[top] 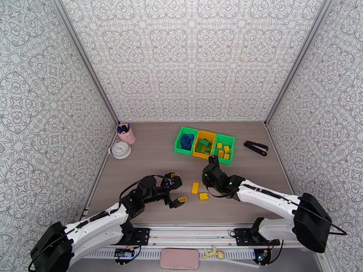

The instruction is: Sort the legos into containers by color

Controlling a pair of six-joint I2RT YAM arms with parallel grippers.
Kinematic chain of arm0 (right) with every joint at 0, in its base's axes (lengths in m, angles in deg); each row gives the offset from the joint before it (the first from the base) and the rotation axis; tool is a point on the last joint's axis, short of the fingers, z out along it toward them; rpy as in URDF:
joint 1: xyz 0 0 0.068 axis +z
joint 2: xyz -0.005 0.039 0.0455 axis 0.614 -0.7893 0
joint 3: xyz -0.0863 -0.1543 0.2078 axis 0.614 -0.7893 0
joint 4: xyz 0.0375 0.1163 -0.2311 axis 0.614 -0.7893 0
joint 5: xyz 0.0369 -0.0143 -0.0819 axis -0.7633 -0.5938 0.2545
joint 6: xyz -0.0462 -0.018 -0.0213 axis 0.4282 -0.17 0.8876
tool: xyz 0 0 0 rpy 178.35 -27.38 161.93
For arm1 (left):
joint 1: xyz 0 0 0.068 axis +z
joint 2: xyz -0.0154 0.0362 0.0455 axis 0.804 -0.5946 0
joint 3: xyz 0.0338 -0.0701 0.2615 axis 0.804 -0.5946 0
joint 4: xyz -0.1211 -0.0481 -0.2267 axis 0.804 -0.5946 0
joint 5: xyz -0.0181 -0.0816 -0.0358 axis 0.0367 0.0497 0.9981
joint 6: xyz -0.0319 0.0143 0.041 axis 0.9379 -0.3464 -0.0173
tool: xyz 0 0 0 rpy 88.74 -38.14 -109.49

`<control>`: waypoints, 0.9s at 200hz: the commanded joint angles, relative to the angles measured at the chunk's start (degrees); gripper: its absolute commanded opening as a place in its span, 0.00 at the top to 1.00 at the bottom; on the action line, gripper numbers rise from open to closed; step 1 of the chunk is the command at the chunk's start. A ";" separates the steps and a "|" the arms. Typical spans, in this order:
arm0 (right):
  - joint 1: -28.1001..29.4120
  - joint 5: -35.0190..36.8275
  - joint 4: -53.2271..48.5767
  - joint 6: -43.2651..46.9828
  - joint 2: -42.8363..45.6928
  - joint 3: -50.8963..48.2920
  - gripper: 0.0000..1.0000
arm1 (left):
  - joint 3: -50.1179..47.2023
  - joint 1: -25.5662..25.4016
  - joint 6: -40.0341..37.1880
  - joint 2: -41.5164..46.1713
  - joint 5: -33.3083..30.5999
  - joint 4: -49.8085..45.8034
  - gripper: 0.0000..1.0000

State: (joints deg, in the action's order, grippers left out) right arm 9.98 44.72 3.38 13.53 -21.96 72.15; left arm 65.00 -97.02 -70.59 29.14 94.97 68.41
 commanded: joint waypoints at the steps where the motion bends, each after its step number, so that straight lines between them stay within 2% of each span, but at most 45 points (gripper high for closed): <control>1: -2.02 1.18 1.00 1.56 1.44 0.11 1.00 | -0.54 -0.52 0.70 -0.05 0.42 1.81 0.00; 43: -4.63 1.18 3.15 4.19 2.02 1.97 1.00 | -0.97 -0.53 1.83 -1.07 -0.77 5.15 0.00; 62: -6.28 -0.22 5.17 5.73 1.44 2.85 0.94 | -1.40 -0.65 3.68 -2.32 -0.89 8.76 0.00; 79: -8.00 -1.18 6.01 7.82 -0.19 4.85 0.95 | -2.15 -0.96 5.53 -3.48 -1.95 12.20 0.00; 91: -9.14 -1.61 6.48 9.58 -2.07 6.79 1.00 | -2.46 -1.33 6.17 -4.15 -2.67 13.72 0.00; 167: -15.89 -4.59 12.82 19.80 -19.88 22.80 1.00 | -2.70 -3.68 7.68 -4.34 -6.62 14.87 0.00; 180: -16.69 -5.15 12.28 20.79 -23.85 26.60 1.00 | -2.95 -4.22 7.97 -4.03 -9.39 15.05 0.00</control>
State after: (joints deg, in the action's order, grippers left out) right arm -5.32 41.26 14.29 30.34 -40.19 91.99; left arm 63.21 -100.19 -64.05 24.46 89.20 81.50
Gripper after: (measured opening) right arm 0.437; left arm 0.996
